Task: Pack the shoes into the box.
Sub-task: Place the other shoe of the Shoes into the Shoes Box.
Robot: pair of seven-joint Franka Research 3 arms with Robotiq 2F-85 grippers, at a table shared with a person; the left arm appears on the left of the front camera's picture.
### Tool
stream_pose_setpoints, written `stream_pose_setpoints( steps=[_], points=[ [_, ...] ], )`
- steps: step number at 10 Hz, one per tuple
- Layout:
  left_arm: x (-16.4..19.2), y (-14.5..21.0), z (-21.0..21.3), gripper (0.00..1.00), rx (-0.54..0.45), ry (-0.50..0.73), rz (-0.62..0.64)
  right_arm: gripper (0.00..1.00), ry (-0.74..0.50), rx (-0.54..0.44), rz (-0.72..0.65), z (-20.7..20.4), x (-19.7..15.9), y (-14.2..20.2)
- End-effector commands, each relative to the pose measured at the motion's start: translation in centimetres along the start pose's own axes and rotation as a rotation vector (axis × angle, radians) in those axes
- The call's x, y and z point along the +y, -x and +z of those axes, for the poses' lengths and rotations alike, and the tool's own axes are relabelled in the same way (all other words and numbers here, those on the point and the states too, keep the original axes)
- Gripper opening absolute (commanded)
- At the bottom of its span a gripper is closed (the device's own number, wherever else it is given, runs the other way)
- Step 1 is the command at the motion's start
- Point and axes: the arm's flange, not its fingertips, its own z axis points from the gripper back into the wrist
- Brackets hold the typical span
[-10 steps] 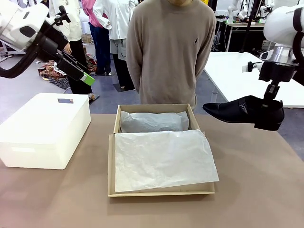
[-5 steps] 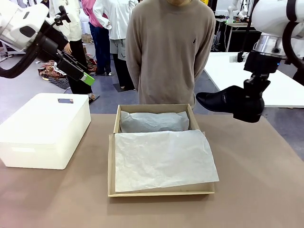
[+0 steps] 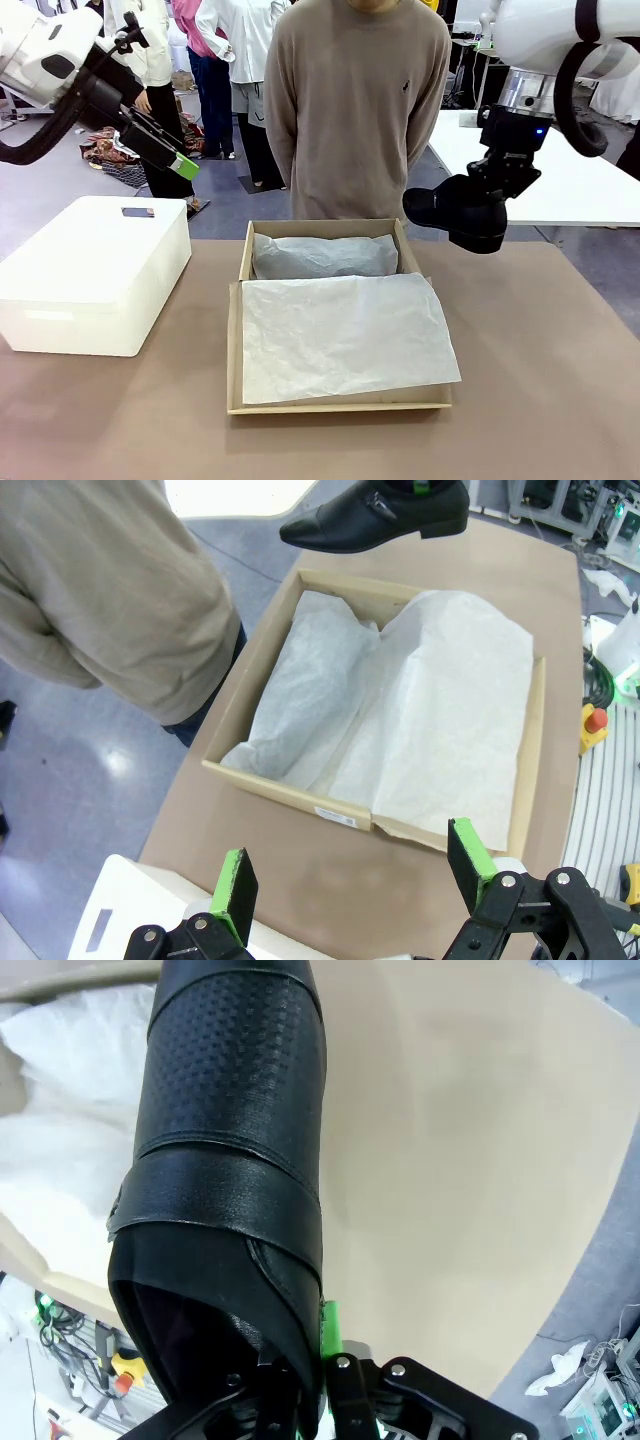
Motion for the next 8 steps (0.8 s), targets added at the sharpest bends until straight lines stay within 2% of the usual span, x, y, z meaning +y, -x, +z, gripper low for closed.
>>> stream_pose_setpoints(
  steps=[1,2,8],
  points=[
    [0.1,0.1,0.0,1.0,-0.017,0.015,0.0,0.0,0.005,-0.053,0.028,-0.1,0.2,1.1],
    [0.1,0.1,0.0,1.0,-0.017,0.015,0.0,0.0,0.0,0.0,0.0,0.0,0.0,0.0],
    [0.1,0.1,0.0,1.0,-0.017,0.015,0.0,0.0,0.002,0.004,0.001,-0.6,0.0,-0.1]
  ],
)
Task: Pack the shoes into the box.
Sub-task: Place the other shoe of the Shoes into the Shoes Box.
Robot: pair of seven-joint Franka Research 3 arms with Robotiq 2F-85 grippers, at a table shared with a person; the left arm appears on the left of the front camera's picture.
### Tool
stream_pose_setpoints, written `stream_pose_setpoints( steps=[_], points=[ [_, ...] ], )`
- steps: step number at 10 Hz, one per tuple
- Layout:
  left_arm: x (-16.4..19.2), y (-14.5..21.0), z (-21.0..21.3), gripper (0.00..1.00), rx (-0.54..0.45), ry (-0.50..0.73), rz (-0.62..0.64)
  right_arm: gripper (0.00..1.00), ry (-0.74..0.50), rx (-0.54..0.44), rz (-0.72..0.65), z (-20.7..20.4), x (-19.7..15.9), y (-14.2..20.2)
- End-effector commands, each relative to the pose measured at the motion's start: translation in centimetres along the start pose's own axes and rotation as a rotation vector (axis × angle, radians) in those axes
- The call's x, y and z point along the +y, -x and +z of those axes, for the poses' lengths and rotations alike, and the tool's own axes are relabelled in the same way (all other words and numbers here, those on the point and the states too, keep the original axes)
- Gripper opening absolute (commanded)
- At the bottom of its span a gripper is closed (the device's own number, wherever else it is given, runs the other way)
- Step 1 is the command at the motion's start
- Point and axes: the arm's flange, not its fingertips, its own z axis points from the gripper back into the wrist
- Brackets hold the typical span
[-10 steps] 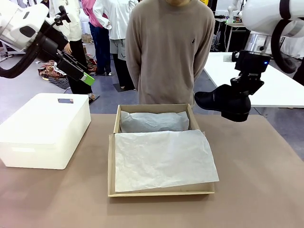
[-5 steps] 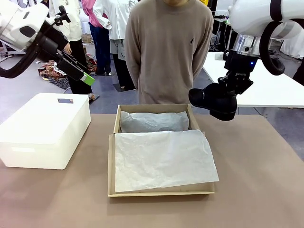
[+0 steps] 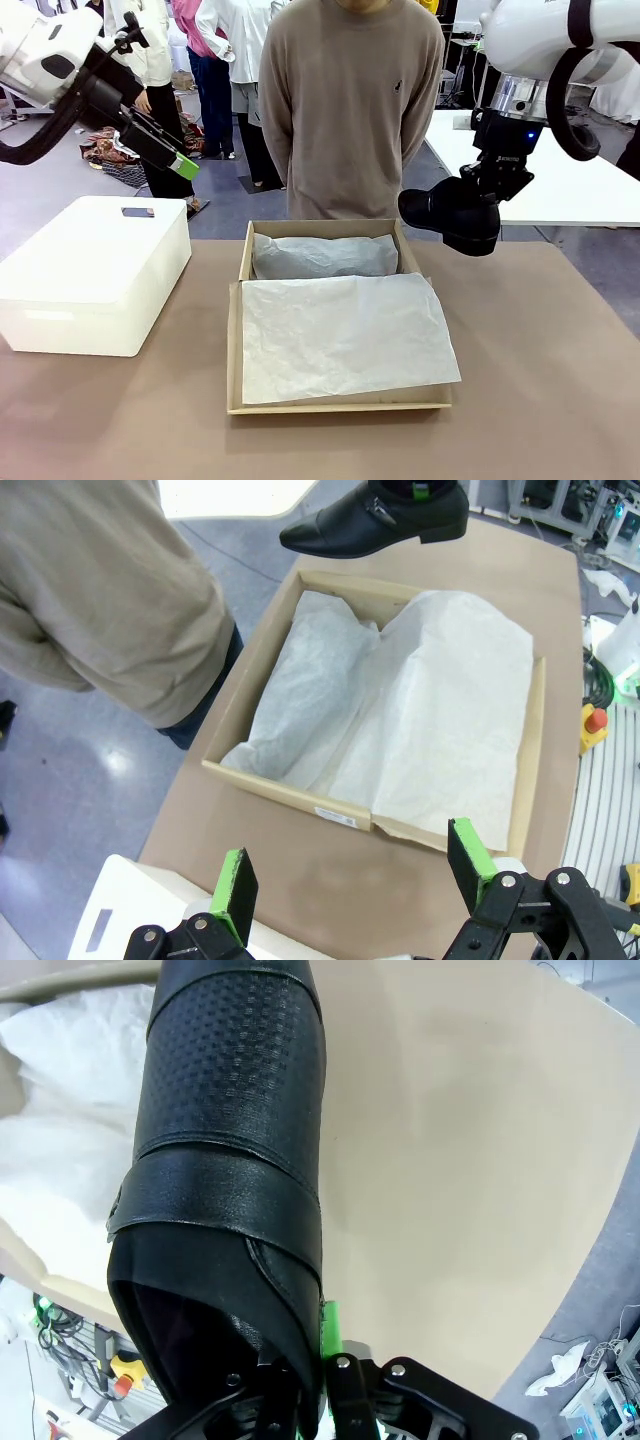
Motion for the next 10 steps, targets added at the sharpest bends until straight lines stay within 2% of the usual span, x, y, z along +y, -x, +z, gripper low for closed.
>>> stream_pose_setpoints(
  steps=[1,5,6,7,10],
  points=[
    [0.1,0.1,0.0,1.0,-0.017,0.015,0.0,0.0,0.005,-0.044,-0.063,0.6,1.3,0.0],
    [0.1,0.1,0.0,1.0,-0.017,0.015,0.0,0.0,0.016,-0.081,-0.38,1.6,7.5,0.9],
    [0.1,0.1,0.0,1.0,-0.017,0.015,0.0,0.0,0.05,-0.128,-0.511,1.5,8.8,0.7],
    [0.1,0.1,0.0,1.0,-0.017,0.015,0.0,0.0,0.028,-0.127,-0.593,1.1,10.3,0.3],
    [0.1,0.1,0.0,1.0,-0.017,0.015,0.0,0.0,0.008,-0.185,-0.718,-1.2,14.8,-1.0]
  ],
)
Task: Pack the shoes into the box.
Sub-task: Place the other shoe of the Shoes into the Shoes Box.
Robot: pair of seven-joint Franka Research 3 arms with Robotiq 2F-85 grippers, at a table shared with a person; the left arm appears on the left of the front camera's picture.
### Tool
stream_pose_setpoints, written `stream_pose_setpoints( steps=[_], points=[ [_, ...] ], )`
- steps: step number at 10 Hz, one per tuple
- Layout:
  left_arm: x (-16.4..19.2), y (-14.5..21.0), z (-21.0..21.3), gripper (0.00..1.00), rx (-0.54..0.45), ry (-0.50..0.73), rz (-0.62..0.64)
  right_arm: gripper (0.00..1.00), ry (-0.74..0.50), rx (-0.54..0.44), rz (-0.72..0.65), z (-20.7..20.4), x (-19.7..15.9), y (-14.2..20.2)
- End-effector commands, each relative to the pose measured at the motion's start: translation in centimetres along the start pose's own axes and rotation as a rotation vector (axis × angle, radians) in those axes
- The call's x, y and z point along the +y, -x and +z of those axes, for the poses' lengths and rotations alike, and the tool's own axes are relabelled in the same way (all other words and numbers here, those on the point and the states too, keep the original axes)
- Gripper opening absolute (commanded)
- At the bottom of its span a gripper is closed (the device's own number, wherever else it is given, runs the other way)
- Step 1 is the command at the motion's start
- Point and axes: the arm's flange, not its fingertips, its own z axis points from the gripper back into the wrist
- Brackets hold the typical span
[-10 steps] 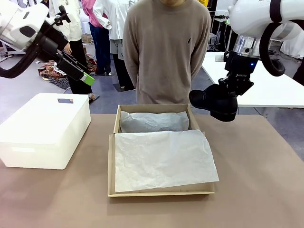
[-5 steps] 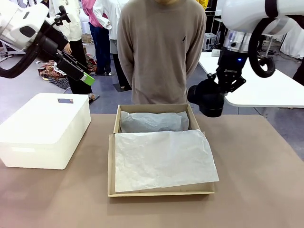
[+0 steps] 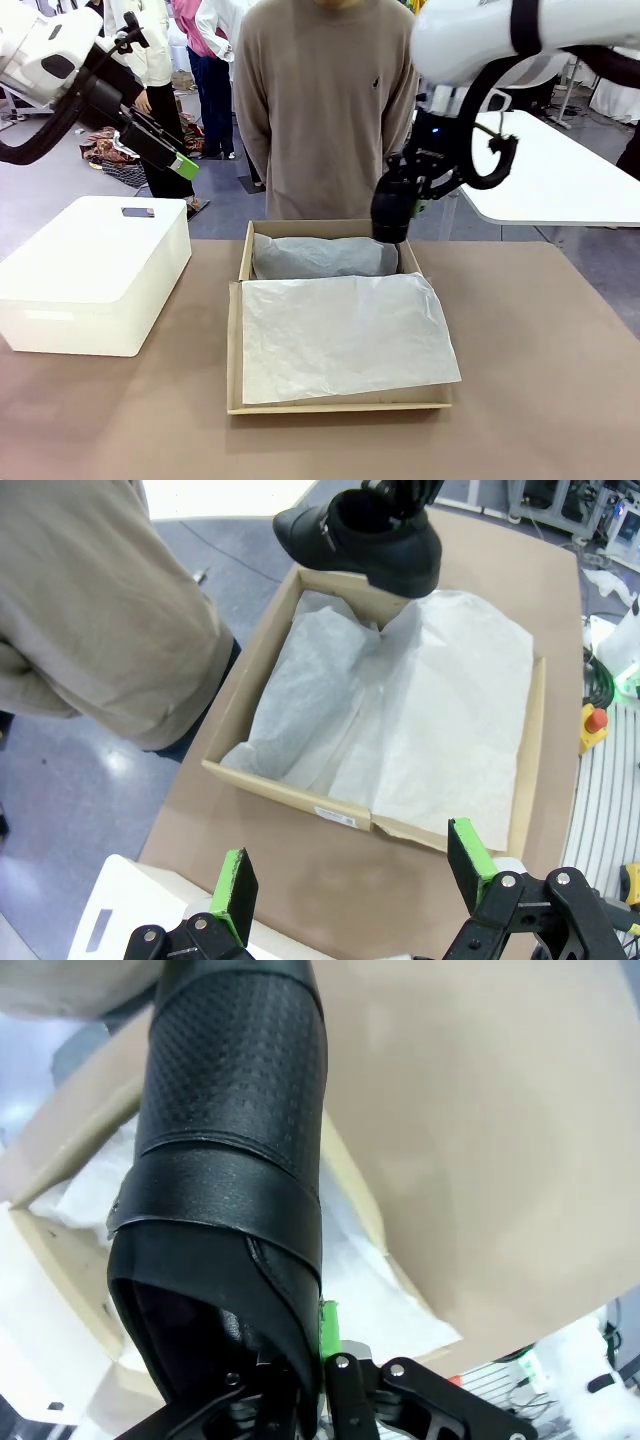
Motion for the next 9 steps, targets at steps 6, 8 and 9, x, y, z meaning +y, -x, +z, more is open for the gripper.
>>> stream_pose_setpoints(
  steps=[6,8,9],
  points=[
    [0.1,0.1,0.0,1.0,-0.017,0.015,0.0,0.0,-0.018,-0.056,-0.03,-4.3,5.1,3.0],
    [0.1,0.1,0.0,1.0,-0.017,0.015,0.0,0.0,-0.018,-0.056,-0.03,-4.3,5.1,3.0],
    [0.1,0.1,0.0,1.0,-0.017,0.015,0.0,0.0,-0.018,-0.056,-0.03,-4.3,5.1,3.0]
  ],
)
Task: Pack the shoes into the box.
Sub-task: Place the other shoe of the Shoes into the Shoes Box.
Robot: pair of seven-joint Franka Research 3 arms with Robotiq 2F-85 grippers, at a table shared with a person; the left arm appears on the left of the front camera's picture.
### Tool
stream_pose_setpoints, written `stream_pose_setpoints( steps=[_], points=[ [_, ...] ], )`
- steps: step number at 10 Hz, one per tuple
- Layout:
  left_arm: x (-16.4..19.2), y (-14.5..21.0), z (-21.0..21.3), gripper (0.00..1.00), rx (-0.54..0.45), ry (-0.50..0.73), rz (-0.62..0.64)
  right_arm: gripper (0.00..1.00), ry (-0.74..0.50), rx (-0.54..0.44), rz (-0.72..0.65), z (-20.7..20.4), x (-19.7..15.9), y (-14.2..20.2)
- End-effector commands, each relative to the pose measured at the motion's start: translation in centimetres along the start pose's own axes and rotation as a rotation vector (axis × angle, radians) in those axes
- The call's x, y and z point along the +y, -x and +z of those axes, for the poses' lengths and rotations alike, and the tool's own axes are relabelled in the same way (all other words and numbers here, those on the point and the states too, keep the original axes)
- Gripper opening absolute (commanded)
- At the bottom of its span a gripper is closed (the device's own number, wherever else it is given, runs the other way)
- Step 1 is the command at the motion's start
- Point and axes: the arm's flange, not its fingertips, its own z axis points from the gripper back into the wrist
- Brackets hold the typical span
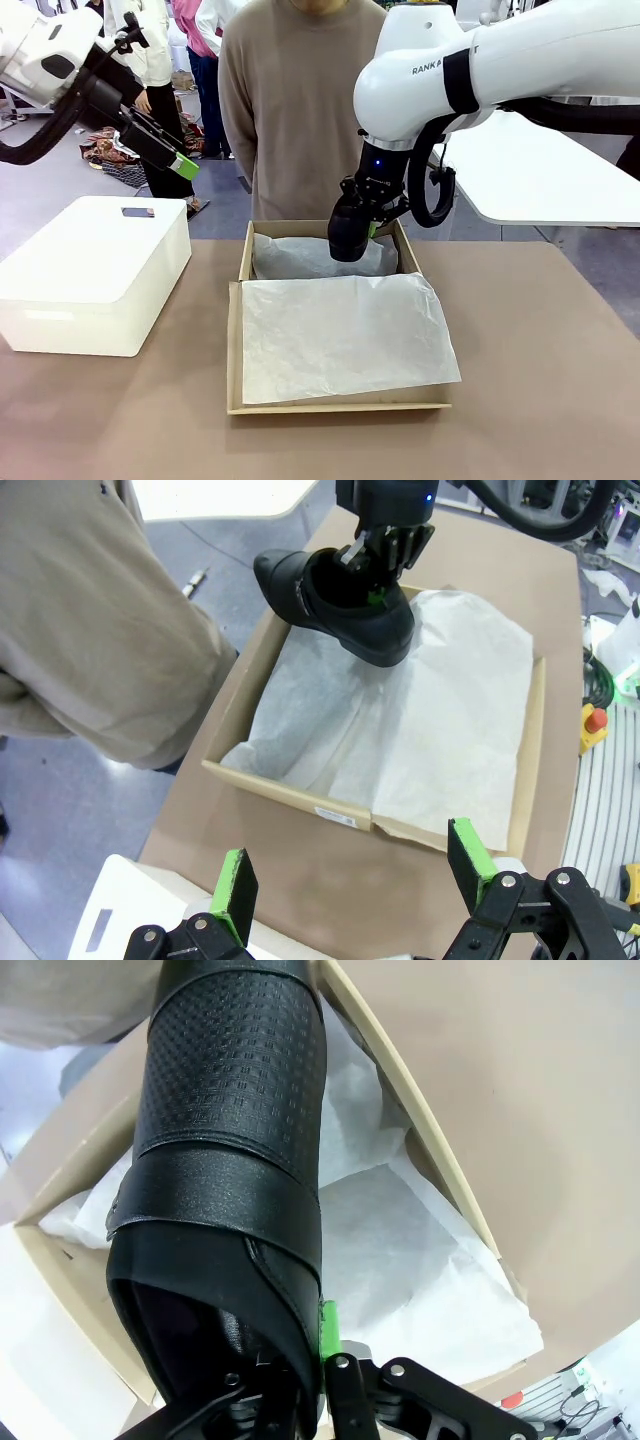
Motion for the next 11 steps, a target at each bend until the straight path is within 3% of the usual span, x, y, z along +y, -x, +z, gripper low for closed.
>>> stream_pose_setpoints(
  steps=[1,5,10,11],
  points=[
    [0.1,0.1,0.0,1.0,-0.017,0.015,0.0,0.0,-0.009,0.004,0.003,0.7,-0.2,0.0],
    [0.1,0.1,0.0,1.0,-0.017,0.015,0.0,0.0,0.0,0.0,-0.001,0.0,0.0,0.0],
    [0.1,0.1,0.0,1.0,-0.017,0.015,0.0,0.0,0.019,-0.014,-0.329,3.6,2.4,4.4],
    [0.1,0.1,0.0,1.0,-0.017,0.015,0.0,0.0,0.036,-0.083,-0.425,3.9,3.0,5.3]
  ],
)
